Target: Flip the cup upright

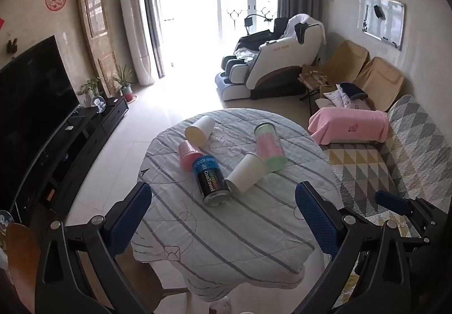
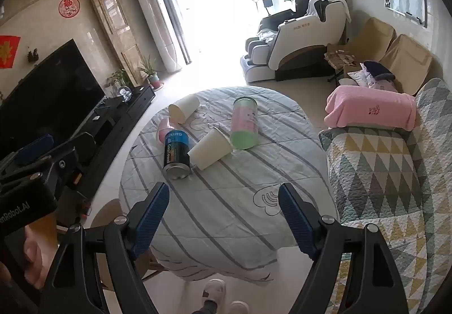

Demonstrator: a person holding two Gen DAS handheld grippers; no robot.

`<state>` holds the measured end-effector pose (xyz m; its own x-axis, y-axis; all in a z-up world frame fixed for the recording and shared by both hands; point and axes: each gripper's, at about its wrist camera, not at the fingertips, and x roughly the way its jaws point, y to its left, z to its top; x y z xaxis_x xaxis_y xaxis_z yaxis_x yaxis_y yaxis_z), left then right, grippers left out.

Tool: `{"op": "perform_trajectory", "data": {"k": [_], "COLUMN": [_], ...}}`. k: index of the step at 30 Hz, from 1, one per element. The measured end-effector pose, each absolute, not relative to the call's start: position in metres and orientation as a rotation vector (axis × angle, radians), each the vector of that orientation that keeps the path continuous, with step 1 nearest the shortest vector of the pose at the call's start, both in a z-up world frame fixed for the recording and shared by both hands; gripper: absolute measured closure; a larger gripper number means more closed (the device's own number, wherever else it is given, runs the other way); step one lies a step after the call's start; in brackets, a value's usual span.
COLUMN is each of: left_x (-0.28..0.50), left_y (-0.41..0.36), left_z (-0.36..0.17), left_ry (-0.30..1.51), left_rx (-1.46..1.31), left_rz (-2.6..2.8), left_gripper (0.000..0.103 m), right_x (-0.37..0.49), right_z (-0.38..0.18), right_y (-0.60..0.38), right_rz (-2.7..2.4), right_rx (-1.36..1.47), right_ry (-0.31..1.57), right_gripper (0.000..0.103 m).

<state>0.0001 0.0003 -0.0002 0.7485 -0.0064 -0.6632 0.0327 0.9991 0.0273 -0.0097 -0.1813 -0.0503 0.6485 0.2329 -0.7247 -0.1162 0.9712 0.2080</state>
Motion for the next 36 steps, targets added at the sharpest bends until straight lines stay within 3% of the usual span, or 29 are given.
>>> {"op": "perform_trajectory", "data": {"k": [36], "left_x": [0.014], "left_y": [0.01], "left_z": [-0.009], "left_ry": [0.748], "left_rx": [0.034], "left_rz": [0.0], "left_gripper": [0.0], "right_x": [0.007], "right_z": [-0.051], "right_y": [-0.184], "right_rz": [0.224], "right_rx": [0.172], "right_ry": [0.864], "right_gripper": [0.022]}}
